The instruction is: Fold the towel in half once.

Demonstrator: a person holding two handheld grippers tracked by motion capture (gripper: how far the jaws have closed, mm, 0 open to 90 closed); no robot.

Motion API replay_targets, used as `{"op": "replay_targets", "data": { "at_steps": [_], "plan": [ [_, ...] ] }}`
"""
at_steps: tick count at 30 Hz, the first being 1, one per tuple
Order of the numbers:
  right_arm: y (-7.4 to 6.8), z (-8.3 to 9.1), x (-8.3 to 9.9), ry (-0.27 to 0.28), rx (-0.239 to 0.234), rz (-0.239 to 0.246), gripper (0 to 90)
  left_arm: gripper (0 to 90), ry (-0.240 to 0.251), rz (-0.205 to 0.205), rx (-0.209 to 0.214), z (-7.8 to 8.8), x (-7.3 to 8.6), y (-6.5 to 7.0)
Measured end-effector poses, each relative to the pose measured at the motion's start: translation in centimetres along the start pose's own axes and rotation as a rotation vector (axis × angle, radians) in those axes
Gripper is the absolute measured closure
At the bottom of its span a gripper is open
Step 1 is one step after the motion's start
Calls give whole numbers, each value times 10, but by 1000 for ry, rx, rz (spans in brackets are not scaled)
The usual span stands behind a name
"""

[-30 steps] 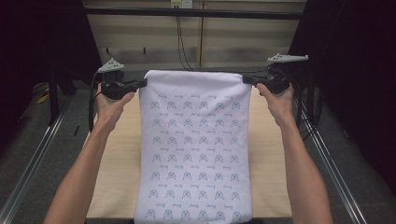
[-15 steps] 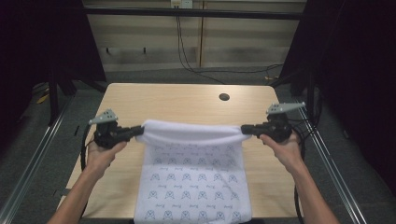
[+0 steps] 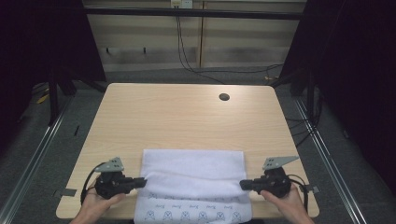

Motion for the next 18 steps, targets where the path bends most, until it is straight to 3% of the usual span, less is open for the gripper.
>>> {"op": "replay_targets", "data": {
  "at_steps": [3, 5, 7, 9, 11, 13, 14, 18],
  "plan": [
    [-7, -14, 23, -78, -20, -21, 871, 868, -36, -11, 27, -4, 13, 6],
    [-7, -13, 23, -78, -20, -22, 871, 866, -45, -6, 46, -5, 16, 7],
    [-8, -15, 23, -89, -11, -28, 871, 865, -57, -4, 19, -8, 18, 2],
    [-7, -23, 30, -149, 6, -18, 872, 866, -64, 1, 13, -11, 17, 0],
    [-4, -25, 30, -152, 16, -22, 873, 868, -61, 1, 6, -11, 16, 0],
    [0, -27, 28, -146, 39, -29, 872, 870, -49, -11, -26, -13, 12, -4],
    [3, -27, 27, -148, 51, -33, 871, 871, -39, -22, -56, -14, 8, -8],
    [27, -33, 17, -154, 116, -36, 871, 872, -13, -12, -96, -20, -11, -29]
  ]
}}
Point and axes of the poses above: each handheld gripper's, and its own axes: z roughly backward along the jaws, x roughly out of its underside, y roughly to its right, the point moved 10 cm from there along -z, roughly forward along the jaws, and after that the axes turned 14 degrees about z, right-handed, at the moved point
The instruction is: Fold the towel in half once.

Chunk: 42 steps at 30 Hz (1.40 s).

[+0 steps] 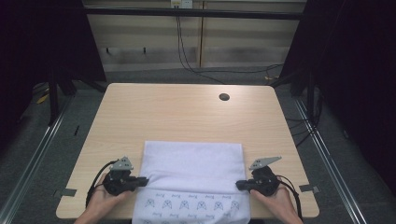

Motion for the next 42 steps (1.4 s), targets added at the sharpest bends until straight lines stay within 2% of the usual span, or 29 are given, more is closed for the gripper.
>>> {"op": "replay_targets", "data": {
  "at_steps": [2, 6, 8, 10, 13, 15, 18, 20, 23, 24, 25, 28, 30, 32, 33, 35, 38, 40, 42],
  "plan": [
    [4, -1, -2, -5, -1, 7, 872, 872, 15, 11, -19, -4, -10, -10],
    [27, -12, -19, -15, 41, 17, 871, 873, 36, 7, -91, -16, -36, -31],
    [40, -17, -27, -30, 57, 3, 871, 873, 46, -2, -120, -23, -51, -42],
    [55, -21, -34, -32, 83, 1, 872, 873, 56, 14, -114, -29, -61, -49],
    [79, -26, -43, -21, 122, -28, 871, 873, 68, 7, -110, -37, -75, -57],
    [94, -29, -49, -9, 155, -50, 872, 873, 77, 12, -130, -42, -84, -63],
    [112, -35, -57, -1, 173, -69, 872, 873, 83, -14, -173, -50, -99, -73],
    [125, -39, -63, 18, 185, -83, 872, 872, 92, -8, -178, -55, -108, -80],
    [139, -44, -72, 30, 196, -99, 872, 872, 98, -6, -214, -61, -123, -94],
    [145, -47, -75, 39, 202, -88, 871, 872, 101, -1, -217, -63, -126, -96],
    [147, -48, -77, 36, 204, -95, 872, 872, 123, 22, -225, -66, -132, -100],
    [161, -52, -84, 47, 227, -91, 871, 871, 122, 31, -254, -73, -146, -111],
    [169, -55, -88, 56, 241, -117, 870, 871, 128, 31, -273, -77, -152, -115],
    [177, -57, -92, 50, 270, -130, 870, 871, 126, 12, -292, -78, -157, -118],
    [181, -59, -94, 59, 278, -128, 870, 871, 136, 20, -300, -80, -158, -119],
    [186, -61, -97, 72, 295, -129, 870, 871, 157, 36, -293, -81, -159, -120],
    [192, -63, -100, 85, 309, -139, 871, 871, 148, 12, -306, -79, -158, -120],
    [197, -64, -102, 71, 301, -143, 871, 871, 143, 30, -316, -80, -159, -120],
    [198, -66, -105, 61, 320, -133, 872, 871, 149, 44, -325, -80, -160, -120]
  ]
}}
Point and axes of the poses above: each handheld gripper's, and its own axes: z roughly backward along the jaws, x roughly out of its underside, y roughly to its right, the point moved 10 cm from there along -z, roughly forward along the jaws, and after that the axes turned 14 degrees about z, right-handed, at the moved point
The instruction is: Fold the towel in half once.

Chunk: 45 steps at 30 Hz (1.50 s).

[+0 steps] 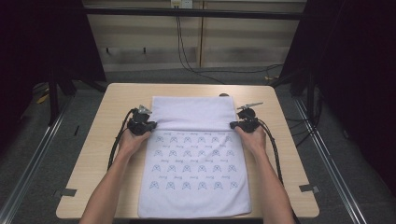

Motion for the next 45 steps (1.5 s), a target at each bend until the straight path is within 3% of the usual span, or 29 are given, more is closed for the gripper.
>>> {"op": "replay_targets", "data": {
  "at_steps": [2, 5, 8, 10, 13, 16, 21, 25, 28, 31, 34, 37, 39, 41, 43, 45],
  "plan": [
    [-1, 0, 0, 0, 8, 0, 872, 871, -6, 11, 17, 0, 0, -1],
    [-1, 4, -1, 29, -23, -21, 872, 872, -4, 67, 44, 2, 0, -4],
    [0, 14, -8, 84, -82, -49, 873, 871, 4, 91, 75, 8, 1, 2],
    [4, 26, -15, 140, -114, -76, 872, 871, 43, 96, 122, 22, -7, 2],
    [5, 45, -24, 180, -130, -53, 872, 871, 103, 105, 170, 45, -20, 7],
    [5, 71, -40, 258, -143, -46, 872, 871, 167, 85, 196, 75, -39, 14],
    [-4, 109, -56, 297, -165, 24, 873, 871, 220, 61, 248, 115, -53, 30],
    [-13, 138, -57, 331, -181, 60, 873, 872, 228, 68, 294, 129, -46, 39],
    [-28, 161, -50, 312, -207, 125, 874, 873, 234, 74, 337, 142, -40, 46],
    [-35, 171, -47, 317, -218, 140, 874, 873, 228, 44, 346, 158, -34, 52],
    [-46, 188, -45, 327, -219, 166, 874, 873, 258, 22, 353, 182, -33, 59],
    [-58, 208, -45, 354, -215, 194, 874, 873, 283, 7, 374, 203, -33, 68],
    [-69, 225, -46, 409, -231, 200, 874, 873, 298, 9, 396, 216, -30, 75],
    [-82, 234, -37, 408, -238, 217, 874, 873, 275, -13, 401, 217, -15, 82],
    [-91, 231, -21, 373, -242, 230, 874, 873, 238, -20, 409, 211, 2, 86],
    [-100, 226, -5, 341, -259, 235, 874, 873, 249, -24, 398, 205, 17, 89]
  ]
}}
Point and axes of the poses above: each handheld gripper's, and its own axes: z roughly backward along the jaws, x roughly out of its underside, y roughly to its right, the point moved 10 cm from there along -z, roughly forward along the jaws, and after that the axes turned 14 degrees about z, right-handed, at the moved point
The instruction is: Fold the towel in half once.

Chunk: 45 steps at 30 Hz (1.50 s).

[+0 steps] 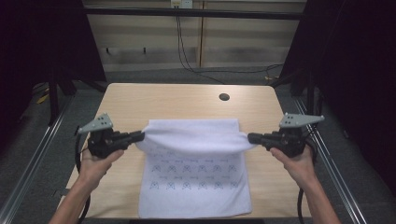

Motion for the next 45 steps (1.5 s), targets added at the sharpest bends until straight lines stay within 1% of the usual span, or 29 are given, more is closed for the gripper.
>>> {"op": "replay_targets", "data": {
  "at_steps": [1, 2, 4, 5, 7, 8, 11, 12, 14, 16, 18, 20, 21, 22, 24, 25, 26, 27, 28, 31, 32, 34, 35, 36, 37, 40, 42, 44, 45],
  "plan": [
    [-4, -1, 6, -11, -2, -4, 874, 873, -5, 12, 15, -1, 10, 3],
    [-9, -2, 14, -20, -6, -11, 874, 873, -9, 22, 14, -2, 16, 4],
    [-14, 0, 21, -32, 5, 5, 874, 872, -20, 42, 22, -3, 24, 5],
    [-15, 2, 23, -33, 17, 9, 874, 873, -21, 37, 21, -1, 27, 6],
    [-19, 6, 25, -6, 10, -11, 874, 873, -35, 37, 15, 3, 34, 7],
    [-22, 6, 27, 2, -7, -22, 874, 872, -49, 33, 14, 4, 39, 7],
    [-37, -2, 50, -67, -30, -16, 873, 872, -107, 32, 5, 6, 68, 8],
    [-42, -6, 59, -80, -48, -25, 872, 872, -114, 17, -10, 7, 75, 6],
    [-51, -13, 75, -109, -68, -36, 871, 871, -173, 28, -14, 4, 96, 3],
    [-59, -18, 86, -122, -99, -56, 867, 870, -207, 34, -22, 2, 111, -1],
    [-67, -23, 100, -165, -122, -61, 852, 866, -235, 43, -15, 0, 123, -2],
    [-76, -26, 114, -211, -151, -55, 822, 851, -275, 17, 4, 0, 136, 3],
    [-79, -27, 120, -213, -159, -67, 796, 840, -298, -2, 17, 0, 141, 8],
    [-83, -27, 125, -215, -169, -70, 751, 837, -308, -27, 16, 1, 145, 12],
    [-92, -27, 133, -224, -193, -62, 755, 840, -343, -40, 33, 1, 152, 20],
    [-95, -27, 137, -243, -199, -58, 756, 837, -356, -65, 34, 2, 156, 23],
    [-98, -26, 142, -271, -196, -43, 758, 833, -361, -70, 37, 3, 157, 25],
    [-99, -25, 143, -269, -200, -52, 760, 831, -364, -78, 40, 4, 158, 26],
    [-101, -23, 144, -256, -207, -69, 759, 825, -356, -86, 52, 6, 157, 29],
    [-107, -13, 143, -240, -213, -74, 719, 797, -366, -109, 88, 14, 161, 37],
    [-108, -10, 142, -232, -207, -74, 708, 785, -365, -116, 89, 15, 161, 37],
    [-110, -5, 139, -216, -220, -73, 685, 764, -370, -114, 113, 20, 158, 40],
    [-109, -3, 137, -205, -211, -76, 676, 759, -355, -117, 101, 22, 153, 40],
    [-105, -3, 133, -182, -192, -78, 674, 744, -347, -114, 105, 23, 150, 41],
    [-103, -4, 130, -175, -191, -84, 674, 733, -325, -107, 118, 24, 144, 41],
    [-90, -12, 121, -149, -159, -77, 660, 706, -240, -51, 142, 21, 126, 36],
    [-83, -19, 116, -142, -148, -81, 631, 653, -210, -24, 159, 17, 118, 31],
    [-76, -27, 114, -152, -135, -76, 621, 661, -217, -24, 128, 9, 116, 23],
    [-72, -31, 112, -147, -125, -74, 614, 660, -227, -3, 112, 3, 115, 17]
  ]
}}
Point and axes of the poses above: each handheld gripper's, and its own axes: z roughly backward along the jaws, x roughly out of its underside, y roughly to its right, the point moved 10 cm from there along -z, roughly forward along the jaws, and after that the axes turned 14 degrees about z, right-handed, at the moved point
